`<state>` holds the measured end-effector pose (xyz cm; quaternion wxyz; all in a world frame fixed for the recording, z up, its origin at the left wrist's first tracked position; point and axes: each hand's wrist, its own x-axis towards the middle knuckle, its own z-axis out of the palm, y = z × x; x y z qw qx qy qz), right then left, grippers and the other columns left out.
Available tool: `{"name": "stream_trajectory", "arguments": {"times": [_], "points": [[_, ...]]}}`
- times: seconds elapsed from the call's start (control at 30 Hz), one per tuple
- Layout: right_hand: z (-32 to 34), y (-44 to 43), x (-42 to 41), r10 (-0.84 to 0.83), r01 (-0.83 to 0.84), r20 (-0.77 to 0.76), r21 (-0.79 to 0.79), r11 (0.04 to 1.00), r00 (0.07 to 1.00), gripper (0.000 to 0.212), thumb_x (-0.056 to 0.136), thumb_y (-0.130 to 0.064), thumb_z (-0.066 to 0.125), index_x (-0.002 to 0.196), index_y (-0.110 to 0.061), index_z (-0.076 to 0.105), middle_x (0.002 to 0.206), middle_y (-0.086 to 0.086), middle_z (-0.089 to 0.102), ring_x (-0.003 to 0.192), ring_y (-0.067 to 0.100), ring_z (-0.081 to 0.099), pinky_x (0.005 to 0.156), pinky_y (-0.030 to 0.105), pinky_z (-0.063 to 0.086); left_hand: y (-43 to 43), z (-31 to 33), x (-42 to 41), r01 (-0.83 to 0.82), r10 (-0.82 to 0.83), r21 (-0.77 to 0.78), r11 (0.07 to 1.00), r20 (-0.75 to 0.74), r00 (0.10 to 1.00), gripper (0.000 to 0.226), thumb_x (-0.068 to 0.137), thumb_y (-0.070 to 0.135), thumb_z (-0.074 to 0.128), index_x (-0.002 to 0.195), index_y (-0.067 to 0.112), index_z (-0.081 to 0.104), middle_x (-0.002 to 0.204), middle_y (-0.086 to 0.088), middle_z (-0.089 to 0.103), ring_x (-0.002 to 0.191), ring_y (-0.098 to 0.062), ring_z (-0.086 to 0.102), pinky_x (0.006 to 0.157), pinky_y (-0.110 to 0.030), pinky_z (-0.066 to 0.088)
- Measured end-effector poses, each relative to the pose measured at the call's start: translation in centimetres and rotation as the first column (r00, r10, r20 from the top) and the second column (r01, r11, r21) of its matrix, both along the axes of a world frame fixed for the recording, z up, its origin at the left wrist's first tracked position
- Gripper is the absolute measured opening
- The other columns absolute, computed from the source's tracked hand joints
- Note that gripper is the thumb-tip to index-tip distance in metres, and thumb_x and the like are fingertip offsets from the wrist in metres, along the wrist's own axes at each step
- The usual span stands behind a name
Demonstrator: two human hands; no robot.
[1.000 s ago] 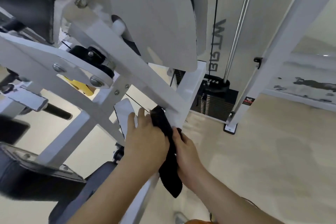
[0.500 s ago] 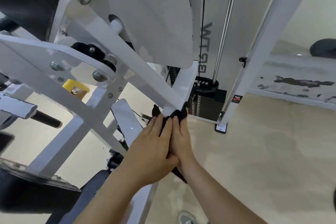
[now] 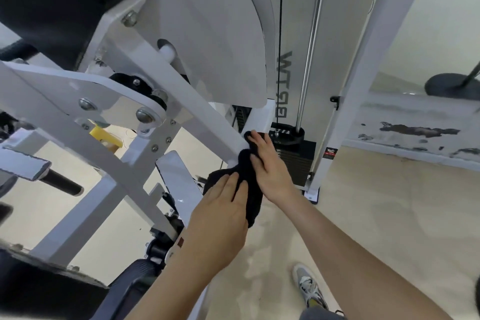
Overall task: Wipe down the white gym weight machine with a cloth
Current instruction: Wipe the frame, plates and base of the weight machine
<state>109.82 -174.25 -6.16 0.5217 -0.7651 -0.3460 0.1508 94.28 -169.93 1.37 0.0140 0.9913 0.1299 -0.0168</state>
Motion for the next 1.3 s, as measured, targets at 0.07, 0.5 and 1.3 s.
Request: {"name": "stream_trajectory", "arguments": {"times": [0.07, 0.5, 1.3], "points": [[0.2, 0.3, 1.8, -0.032, 0.04, 0.146, -0.054, 0.998, 0.989, 0.037, 0.101, -0.017, 0.047, 0.137, -0.017, 0.053, 0.148, -0.008, 0.044, 0.139, 0.021, 0.026, 0.115, 0.029, 0.023, -0.4, -0.5, 0.9, -0.018, 0.021, 0.042, 0.999, -0.062, 0.998, 0.063, 0.096, 0.029, 0.035, 0.153, 0.011, 0.015, 0.161, -0.011, 0.012, 0.148, -0.024, 0.008, 0.122, -0.038, 0.006], [2.0, 6.5, 15.1, -0.217, 0.221, 0.171, -0.004, 0.975, 0.961, 0.018, 0.095, -0.011, 0.057, 0.098, -0.001, 0.071, 0.094, 0.015, 0.059, 0.089, 0.027, 0.056, 0.08, 0.025, 0.039, 0.2, -2.1, 16.1, -0.292, 0.336, 0.279, 0.915, -0.125, 0.934, 0.065, 0.102, 0.025, 0.022, 0.149, -0.002, -0.015, 0.157, -0.029, -0.005, 0.146, -0.041, 0.003, 0.118, -0.047, -0.002], [-0.1, 4.5, 9.9, -0.021, 0.159, -0.702, 0.132, 0.978, 0.712, 0.064, 0.102, -0.044, 0.038, 0.155, -0.03, 0.003, 0.154, -0.004, 0.029, 0.139, 0.012, 0.033, 0.112, 0.026, 0.029, -0.5, -1.8, 13.3, -0.047, 0.136, 0.376, 0.925, -0.212, 0.968, 0.049, 0.089, 0.034, 0.049, 0.131, 0.011, 0.058, 0.14, -0.013, 0.052, 0.127, -0.024, 0.053, 0.105, -0.033, 0.043]]}}
